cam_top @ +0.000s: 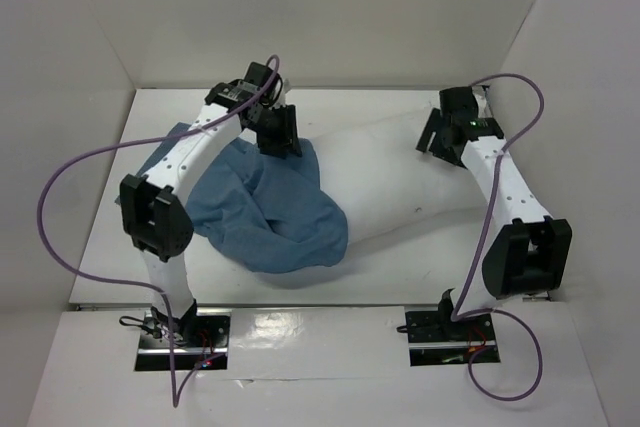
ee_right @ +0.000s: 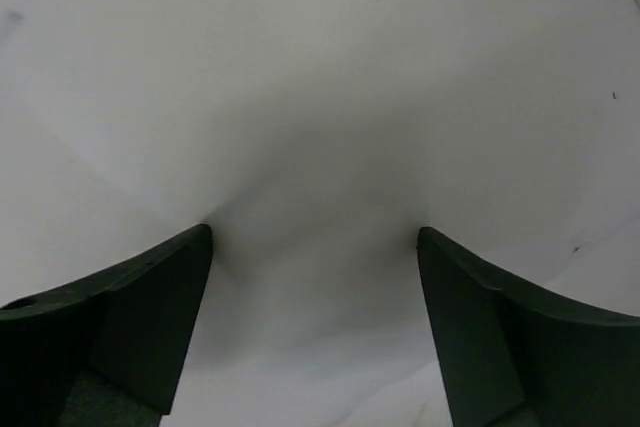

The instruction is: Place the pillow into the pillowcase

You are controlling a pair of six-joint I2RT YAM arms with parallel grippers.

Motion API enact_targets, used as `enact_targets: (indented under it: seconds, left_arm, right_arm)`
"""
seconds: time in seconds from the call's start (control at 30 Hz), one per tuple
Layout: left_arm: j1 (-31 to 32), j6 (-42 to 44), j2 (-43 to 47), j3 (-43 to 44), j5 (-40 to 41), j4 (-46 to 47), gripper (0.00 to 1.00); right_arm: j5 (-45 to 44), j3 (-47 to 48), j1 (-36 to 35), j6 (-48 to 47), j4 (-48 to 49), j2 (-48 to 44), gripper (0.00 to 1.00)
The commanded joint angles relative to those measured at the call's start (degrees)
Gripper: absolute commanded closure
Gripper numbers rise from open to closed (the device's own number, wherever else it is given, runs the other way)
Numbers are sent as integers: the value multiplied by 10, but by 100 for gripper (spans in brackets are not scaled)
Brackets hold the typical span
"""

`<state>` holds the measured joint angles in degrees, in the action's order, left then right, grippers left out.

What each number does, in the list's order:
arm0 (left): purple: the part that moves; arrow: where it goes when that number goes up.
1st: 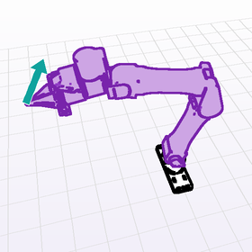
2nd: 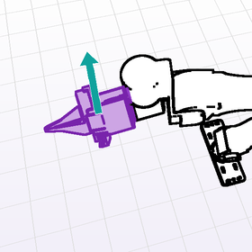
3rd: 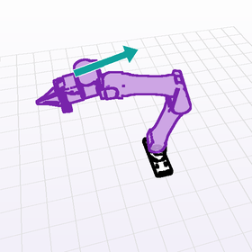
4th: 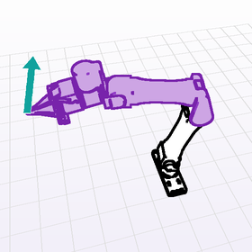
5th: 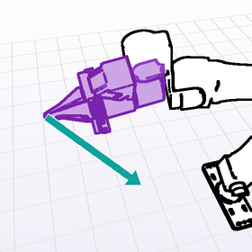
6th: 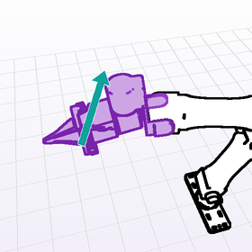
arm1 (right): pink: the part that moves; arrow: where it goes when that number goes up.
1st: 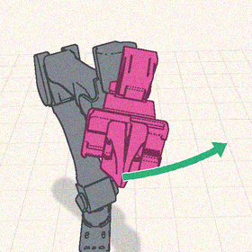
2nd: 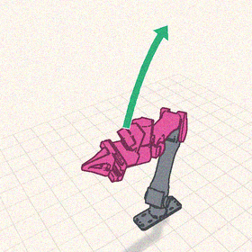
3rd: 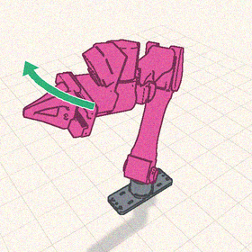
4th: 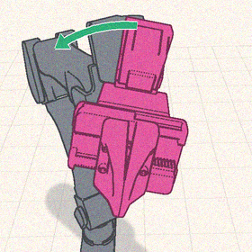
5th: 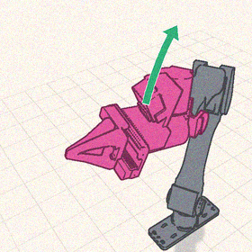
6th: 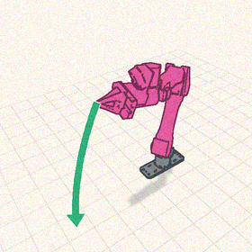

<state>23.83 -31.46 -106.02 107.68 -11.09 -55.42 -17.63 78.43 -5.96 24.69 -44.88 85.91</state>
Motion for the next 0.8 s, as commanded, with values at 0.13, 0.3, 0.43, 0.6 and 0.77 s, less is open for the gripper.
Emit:
enact_targets:
  seconds: [0.13,0.3,0.43,0.6,0.77]
  left_arm:
    - [21,17,-79,116,-80,8,100]
    - [43,30,-111,222,-120,8,100]
    - [66,30,-149,328,-179,8,100]
    - [66,12,-155,345,-172,16,100]
    - [38,34,-99,267,32,-44,73]
  right_arm:
    - [155,-122,11,14,98,-60,100]
    - [154,-109,-49,52,102,-125,100]
    - [105,-32,-107,66,43,-146,100]
    - [54,6,-130,77,-4,-159,100]
    - [61,-53,-130,77,4,-171,100]
